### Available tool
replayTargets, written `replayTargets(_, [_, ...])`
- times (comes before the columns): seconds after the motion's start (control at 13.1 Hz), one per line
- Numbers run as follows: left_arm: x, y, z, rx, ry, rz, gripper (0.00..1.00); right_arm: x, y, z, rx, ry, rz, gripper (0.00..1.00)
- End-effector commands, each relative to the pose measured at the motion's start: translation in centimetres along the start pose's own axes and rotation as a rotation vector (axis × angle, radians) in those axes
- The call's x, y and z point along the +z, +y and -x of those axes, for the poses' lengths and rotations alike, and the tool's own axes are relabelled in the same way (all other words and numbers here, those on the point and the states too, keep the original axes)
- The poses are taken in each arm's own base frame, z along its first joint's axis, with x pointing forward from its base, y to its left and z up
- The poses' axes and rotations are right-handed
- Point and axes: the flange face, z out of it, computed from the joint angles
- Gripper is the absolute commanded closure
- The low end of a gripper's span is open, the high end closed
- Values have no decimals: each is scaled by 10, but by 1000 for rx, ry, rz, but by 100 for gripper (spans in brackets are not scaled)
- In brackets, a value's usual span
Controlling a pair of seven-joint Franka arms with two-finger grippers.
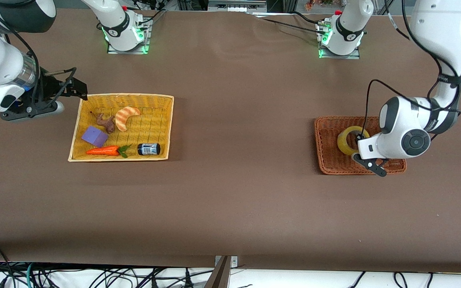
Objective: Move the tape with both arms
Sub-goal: 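Carry the tape to the brown basket while the right gripper retracts, then lower the tape into the brown basket and open the left gripper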
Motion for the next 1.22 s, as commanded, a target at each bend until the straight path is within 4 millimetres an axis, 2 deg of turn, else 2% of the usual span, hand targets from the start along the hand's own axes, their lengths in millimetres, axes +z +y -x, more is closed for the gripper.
replayTargets(0.0, [-23,8,-5,51,7,-22,1,-1,1,5,-11,11,1,0])
replayTargets(0.15, [-54,14,-1,46,26,-23,0,-1,1,5,-11,11,1,0])
replayTargets(0.31, [-97,38,2,59,44,-33,0,-1,1,5,-11,11,1,0])
replayTargets(0.46, [-150,64,3,32,62,-26,0,-1,1,5,-11,11,1,0])
replayTargets(0.69, [-235,89,10,-4,119,-3,0,-1,1,5,-11,11,1,0])
replayTargets(0.84, [-287,95,25,-73,128,-5,0,-1,1,5,-11,9,1,0])
replayTargets(0.99, [-326,103,43,-159,124,-1,0,-1,1,5,-11,9,1,0])
replayTargets(1.07, [-347,116,54,-217,159,-20,0,-1,1,5,-11,9,1,0])
replayTargets(1.15, [-355,117,68,-311,175,-22,0,-1,1,5,-11,9,1,0])
